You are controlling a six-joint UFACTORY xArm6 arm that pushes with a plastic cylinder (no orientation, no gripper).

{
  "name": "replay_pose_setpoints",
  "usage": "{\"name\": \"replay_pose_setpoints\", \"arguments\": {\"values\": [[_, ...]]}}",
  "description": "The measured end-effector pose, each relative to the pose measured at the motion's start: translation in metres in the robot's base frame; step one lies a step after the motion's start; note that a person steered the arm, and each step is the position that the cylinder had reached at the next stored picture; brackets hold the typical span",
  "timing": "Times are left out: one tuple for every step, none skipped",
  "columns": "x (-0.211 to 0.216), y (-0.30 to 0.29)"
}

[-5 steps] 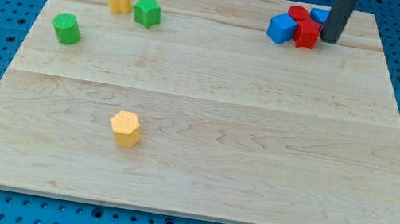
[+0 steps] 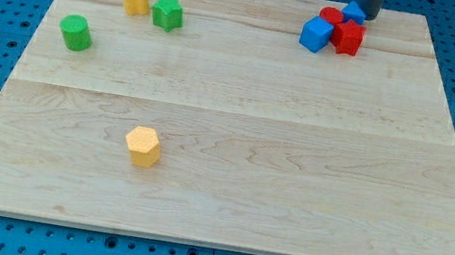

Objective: Separate the blue triangle from the red circle

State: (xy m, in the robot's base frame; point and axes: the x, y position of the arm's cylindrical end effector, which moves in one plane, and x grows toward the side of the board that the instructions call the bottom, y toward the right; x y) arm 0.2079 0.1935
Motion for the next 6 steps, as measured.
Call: {"name": "replay_pose_setpoints", "arguments": {"values": [[0.002, 0.000], [0.005, 0.000], [0.005, -0.007], [0.005, -0.036], [0.005, -0.078], [0.005, -0.123]]}}
